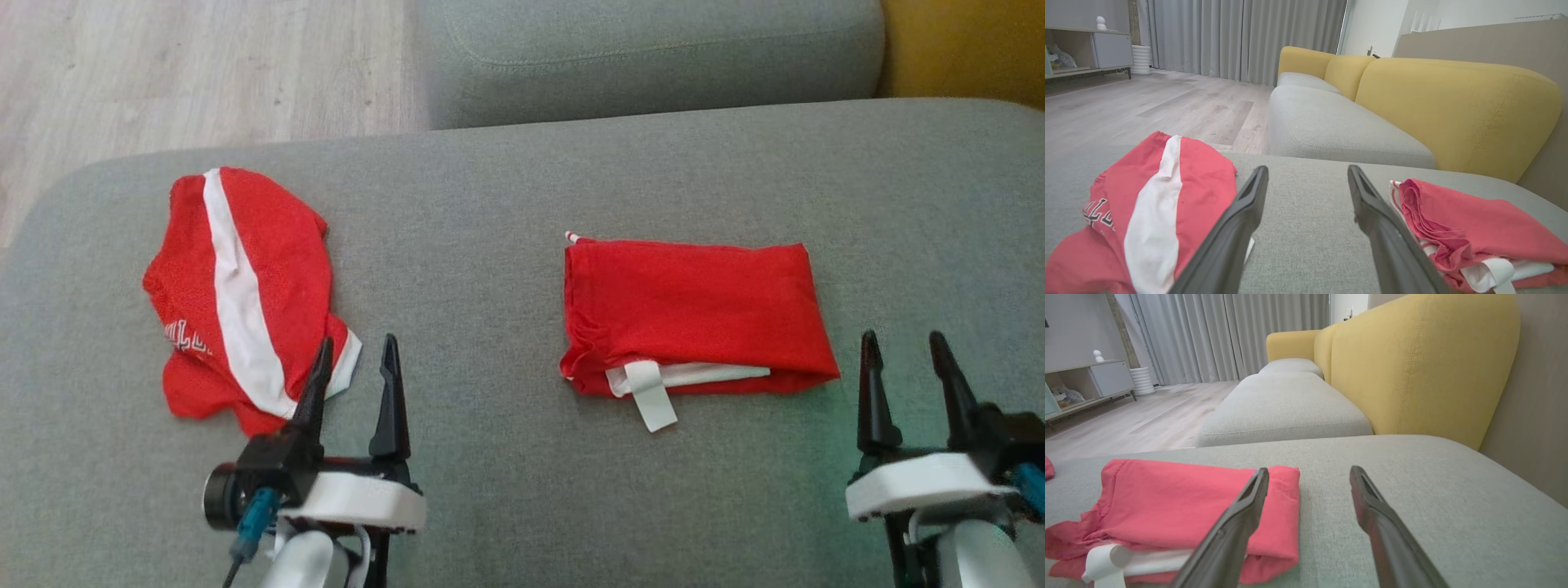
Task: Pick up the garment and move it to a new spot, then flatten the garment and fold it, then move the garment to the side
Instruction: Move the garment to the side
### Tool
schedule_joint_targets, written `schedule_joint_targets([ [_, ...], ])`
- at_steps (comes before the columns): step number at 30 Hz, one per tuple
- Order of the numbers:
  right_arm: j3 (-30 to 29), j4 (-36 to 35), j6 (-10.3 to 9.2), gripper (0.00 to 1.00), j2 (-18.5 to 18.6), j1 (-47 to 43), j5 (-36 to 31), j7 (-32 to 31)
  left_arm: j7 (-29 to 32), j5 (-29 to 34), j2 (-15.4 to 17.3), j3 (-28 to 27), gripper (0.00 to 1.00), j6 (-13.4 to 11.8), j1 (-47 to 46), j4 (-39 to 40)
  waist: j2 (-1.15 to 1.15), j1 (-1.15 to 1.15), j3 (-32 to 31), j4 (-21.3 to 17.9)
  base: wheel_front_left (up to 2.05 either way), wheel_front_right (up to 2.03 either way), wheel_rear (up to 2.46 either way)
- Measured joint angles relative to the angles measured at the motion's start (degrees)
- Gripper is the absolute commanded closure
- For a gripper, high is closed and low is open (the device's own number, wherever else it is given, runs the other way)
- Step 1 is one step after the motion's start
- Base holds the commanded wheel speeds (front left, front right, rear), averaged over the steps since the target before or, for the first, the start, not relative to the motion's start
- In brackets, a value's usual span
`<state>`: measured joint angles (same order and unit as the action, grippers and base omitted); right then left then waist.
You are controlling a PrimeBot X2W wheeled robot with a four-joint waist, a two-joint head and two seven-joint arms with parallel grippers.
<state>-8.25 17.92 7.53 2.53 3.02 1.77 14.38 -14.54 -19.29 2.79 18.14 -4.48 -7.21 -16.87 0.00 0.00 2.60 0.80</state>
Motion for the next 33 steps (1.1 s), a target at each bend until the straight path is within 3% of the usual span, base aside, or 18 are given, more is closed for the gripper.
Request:
schedule_joint_targets([
  [10,0.05,0.78,0.0,0.0,0.0,0.87,1.16,-0.01,0.0,0.63,0.01,0.19,0.0,0.01,-0.37,0.33,0.0,0.0,2.32,0.21,0.0,0.0,0.0],
  [15,1.32,6.6,0.0,0.0,0.0,7.39,2.18,-4.03,0.0,0.64,0.0,0.4,0.0,0.44,-2.71,1.14,0.0,0.0,4.86,1.16,0.0,0.0,0.0],
  [23,-1.96,21.11,0.0,0.0,0.08,17.35,2.94,-11.36,0.0,0.7,-0.01,0.64,0.0,0.45,-3.83,1.31,0.0,0.02,8.79,4.13,0.0,0.0,0.0],
  [27,-1.79,24.91,0.0,0.0,0.64,19.75,3.03,-12.36,0.0,0.7,-0.01,0.77,0.0,0.44,-4.54,1.31,0.0,0.01,9.29,4.85,0.0,0.0,0.0],
  [28,-1.08,25.68,0.0,0.27,0.89,20.32,3.42,-12.41,0.0,0.69,-0.01,0.79,0.0,0.43,-4.54,1.29,0.0,0.01,9.25,4.89,0.0,0.0,0.0],
  [29,-0.45,26.11,0.0,0.9,1.13,20.65,3.44,-12.38,0.0,0.69,-0.01,0.79,0.0,0.42,-4.54,1.26,0.0,0.01,9.19,4.85,0.0,0.0,0.0],
  [30,0.15,26.46,0.0,1.0,1.22,20.86,3.12,-12.15,0.0,0.69,-0.01,0.78,0.0,0.36,-4.54,1.24,0.0,0.01,9.09,4.75,0.0,0.0,0.0],
  [33,1.05,26.73,0.0,1.0,1.01,20.91,-1.69,-9.92,0.0,0.69,-0.01,0.7,0.0,0.35,-4.53,1.04,0.0,0.01,8.5,4.26,0.0,0.0,0.0],
])
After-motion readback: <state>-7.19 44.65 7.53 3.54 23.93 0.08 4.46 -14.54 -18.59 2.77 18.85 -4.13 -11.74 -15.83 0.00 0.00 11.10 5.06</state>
